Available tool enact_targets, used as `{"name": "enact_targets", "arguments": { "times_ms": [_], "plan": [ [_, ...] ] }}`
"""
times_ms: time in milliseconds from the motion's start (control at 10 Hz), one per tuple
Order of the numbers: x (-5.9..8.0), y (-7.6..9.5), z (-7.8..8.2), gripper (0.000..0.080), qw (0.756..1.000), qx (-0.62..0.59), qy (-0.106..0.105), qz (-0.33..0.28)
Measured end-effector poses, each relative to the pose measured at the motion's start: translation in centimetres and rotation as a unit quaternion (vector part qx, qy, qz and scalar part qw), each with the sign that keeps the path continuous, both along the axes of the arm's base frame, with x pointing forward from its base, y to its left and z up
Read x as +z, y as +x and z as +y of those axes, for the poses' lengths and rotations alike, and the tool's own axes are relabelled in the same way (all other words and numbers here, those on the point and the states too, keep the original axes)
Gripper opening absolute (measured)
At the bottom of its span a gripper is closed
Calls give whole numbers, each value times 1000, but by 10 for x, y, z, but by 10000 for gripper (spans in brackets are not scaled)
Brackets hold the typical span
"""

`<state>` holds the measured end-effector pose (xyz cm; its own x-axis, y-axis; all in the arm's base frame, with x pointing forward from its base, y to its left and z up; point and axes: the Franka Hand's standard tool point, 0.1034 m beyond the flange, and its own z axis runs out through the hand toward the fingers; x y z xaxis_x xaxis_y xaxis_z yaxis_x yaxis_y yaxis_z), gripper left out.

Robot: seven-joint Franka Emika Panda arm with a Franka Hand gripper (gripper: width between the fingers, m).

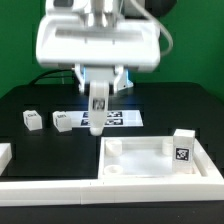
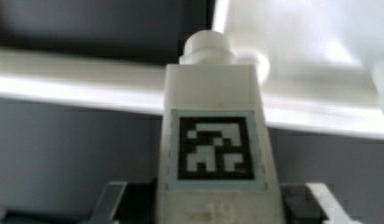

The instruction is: Assemble square table

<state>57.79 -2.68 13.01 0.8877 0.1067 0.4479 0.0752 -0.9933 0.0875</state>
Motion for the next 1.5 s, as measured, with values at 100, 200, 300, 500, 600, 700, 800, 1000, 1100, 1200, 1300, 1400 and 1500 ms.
{"name": "enact_targets", "arguments": {
  "times_ms": [100,200,300,500,600,700,800,1000,1100,1200,1300,1400,1500],
  "plan": [
    [-8,13,0,291,1000,-4,4,0],
    [-19,22,14,291,1000,-17,17,-1],
    [-23,31,28,291,1000,-15,22,-1],
    [-19,40,27,291,1000,-16,24,-2],
    [-19,44,30,291,1000,-14,25,-3],
    [-23,43,31,291,1000,-12,24,-1],
    [-24,42,28,291,1000,-13,22,-1],
    [-30,40,28,292,1000,-13,21,4],
    [-33,40,27,292,1000,-13,19,1],
    [-34,41,25,292,1000,-14,17,-6],
    [-36,43,24,292,1000,-15,14,-12],
    [-38,42,24,292,1000,-15,14,-10],
    [-39,42,25,292,1000,-15,14,-9]
  ]
}}
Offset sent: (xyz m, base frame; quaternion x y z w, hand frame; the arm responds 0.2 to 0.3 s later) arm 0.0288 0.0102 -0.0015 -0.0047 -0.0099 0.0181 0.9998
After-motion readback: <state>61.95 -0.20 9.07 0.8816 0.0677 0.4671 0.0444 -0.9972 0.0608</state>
